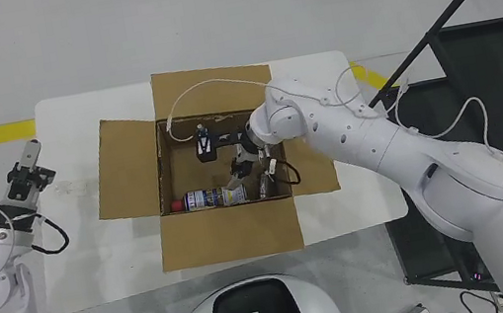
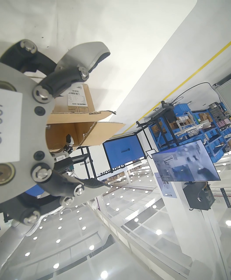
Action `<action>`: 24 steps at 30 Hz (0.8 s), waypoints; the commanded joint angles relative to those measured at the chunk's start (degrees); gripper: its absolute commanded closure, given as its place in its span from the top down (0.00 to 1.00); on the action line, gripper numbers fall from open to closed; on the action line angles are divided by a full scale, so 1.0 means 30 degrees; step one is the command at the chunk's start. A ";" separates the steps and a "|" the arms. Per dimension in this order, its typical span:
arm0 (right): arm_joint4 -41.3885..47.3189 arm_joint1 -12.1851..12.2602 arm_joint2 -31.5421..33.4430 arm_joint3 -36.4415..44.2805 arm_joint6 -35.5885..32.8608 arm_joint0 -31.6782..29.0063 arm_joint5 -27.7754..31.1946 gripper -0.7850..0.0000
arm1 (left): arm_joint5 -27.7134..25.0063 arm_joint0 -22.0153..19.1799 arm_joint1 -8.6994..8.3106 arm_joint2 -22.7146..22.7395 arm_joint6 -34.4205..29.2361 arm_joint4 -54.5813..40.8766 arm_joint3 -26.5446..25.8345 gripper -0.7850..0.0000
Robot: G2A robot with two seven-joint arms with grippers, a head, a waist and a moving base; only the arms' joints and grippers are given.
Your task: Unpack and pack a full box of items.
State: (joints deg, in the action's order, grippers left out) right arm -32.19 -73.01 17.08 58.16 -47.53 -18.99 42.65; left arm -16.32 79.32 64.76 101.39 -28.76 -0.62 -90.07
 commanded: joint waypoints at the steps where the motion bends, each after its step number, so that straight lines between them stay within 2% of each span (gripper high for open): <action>1: -0.0018 0.0004 -0.0003 0.0006 0.0007 0.0005 0.0015 1.00 | 0.0014 -0.0010 -0.0008 0.0000 -0.0060 0.0037 0.0008 1.00; 14: 0.0122 0.0002 0.0100 0.0142 0.0065 -0.0336 -0.0449 1.00 | 0.0014 -0.0010 -0.0008 0.0000 -0.0060 0.0037 0.0008 1.00; 19: 0.1397 -0.0239 0.0084 0.0154 -0.1856 -0.0486 -0.1100 1.00 | 0.0014 -0.0010 -0.0008 0.0000 -0.0060 0.0037 0.0008 1.00; 24: 0.1268 -0.0563 -0.0209 -0.0160 -0.4190 -0.0122 -0.1885 1.00 | 0.0014 -0.0010 -0.0008 0.0000 -0.0060 0.0037 0.0008 1.00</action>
State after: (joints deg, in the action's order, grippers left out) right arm -28.20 -74.54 16.54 57.92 -58.82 -19.65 37.23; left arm -16.28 79.29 64.73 101.39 -28.94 -0.52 -90.04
